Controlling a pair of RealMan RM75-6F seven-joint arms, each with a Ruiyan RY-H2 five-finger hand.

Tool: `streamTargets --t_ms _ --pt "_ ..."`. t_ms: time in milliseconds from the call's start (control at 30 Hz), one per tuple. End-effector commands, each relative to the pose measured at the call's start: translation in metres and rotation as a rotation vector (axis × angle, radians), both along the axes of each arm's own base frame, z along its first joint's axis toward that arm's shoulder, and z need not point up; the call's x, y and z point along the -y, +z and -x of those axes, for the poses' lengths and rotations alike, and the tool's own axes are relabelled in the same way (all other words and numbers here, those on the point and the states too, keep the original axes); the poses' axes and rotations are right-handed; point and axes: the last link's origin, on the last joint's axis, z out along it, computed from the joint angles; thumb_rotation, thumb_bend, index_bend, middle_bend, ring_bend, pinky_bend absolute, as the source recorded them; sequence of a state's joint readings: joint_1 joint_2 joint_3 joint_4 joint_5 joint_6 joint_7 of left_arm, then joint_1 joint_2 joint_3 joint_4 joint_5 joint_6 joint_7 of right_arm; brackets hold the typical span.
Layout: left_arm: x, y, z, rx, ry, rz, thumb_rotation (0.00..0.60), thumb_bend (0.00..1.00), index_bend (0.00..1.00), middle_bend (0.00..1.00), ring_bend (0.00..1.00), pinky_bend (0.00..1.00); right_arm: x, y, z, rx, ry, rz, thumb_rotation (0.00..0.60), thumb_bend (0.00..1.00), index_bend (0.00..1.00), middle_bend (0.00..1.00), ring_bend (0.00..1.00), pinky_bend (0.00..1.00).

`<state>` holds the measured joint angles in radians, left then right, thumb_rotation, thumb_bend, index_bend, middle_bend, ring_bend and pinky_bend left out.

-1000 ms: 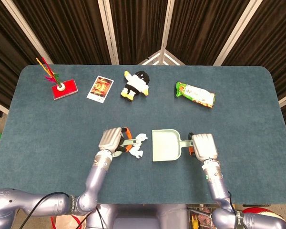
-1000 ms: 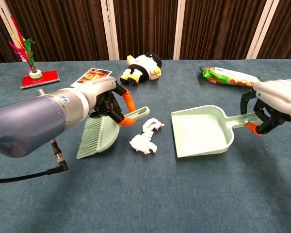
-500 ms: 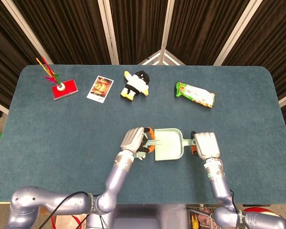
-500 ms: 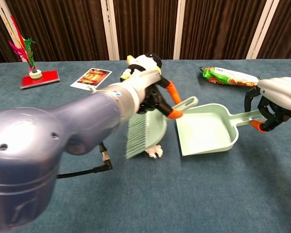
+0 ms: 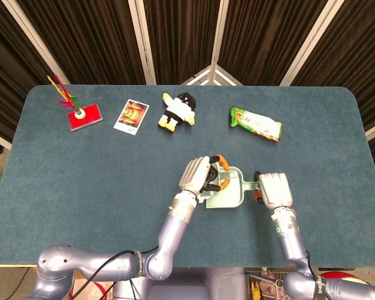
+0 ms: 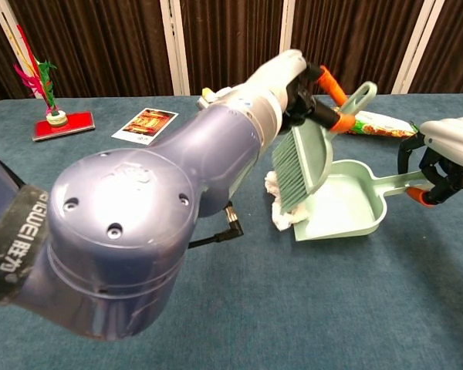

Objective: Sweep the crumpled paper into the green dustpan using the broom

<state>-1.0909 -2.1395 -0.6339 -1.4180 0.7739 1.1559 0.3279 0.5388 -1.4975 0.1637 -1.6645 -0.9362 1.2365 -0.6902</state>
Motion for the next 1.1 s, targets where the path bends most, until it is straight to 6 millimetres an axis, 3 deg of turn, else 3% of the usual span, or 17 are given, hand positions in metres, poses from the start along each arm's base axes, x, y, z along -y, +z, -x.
streamTargets --t_ms 33,167,367,767,1100 --pt "-0.003 0.01 0.001 0.035 0.003 -0.016 0.6 0.59 0.76 1.0 0.91 0.92 -0.001 0.001 -0.001 0.005 -0.001 -0.001 0.6 0.5 0.57 0.81 0.81 0.72" --pt "-0.011 0.033 0.013 0.071 0.005 -0.051 0.6 0.59 0.76 1.0 0.91 0.92 -0.003 0.0 -0.002 0.001 0.0 -0.003 0.6 0.5 0.57 0.81 0.81 0.72" --pt "-0.016 0.047 0.029 0.062 0.009 -0.062 0.6 0.59 0.76 1.0 0.91 0.92 -0.002 -0.003 -0.003 -0.023 0.014 0.009 0.6 0.5 0.57 0.81 0.81 0.72" --pt "-0.029 0.06 0.066 -0.004 0.036 -0.08 0.6 0.59 0.76 1.0 0.91 0.92 0.013 -0.007 0.003 -0.062 -0.017 0.055 0.6 0.5 0.57 0.81 0.81 0.72" --pt "-0.035 0.059 0.074 -0.022 0.041 -0.079 0.6 0.59 0.76 1.0 0.91 0.92 0.025 -0.006 0.012 -0.087 -0.055 0.084 0.6 0.5 0.57 0.81 0.81 0.72"
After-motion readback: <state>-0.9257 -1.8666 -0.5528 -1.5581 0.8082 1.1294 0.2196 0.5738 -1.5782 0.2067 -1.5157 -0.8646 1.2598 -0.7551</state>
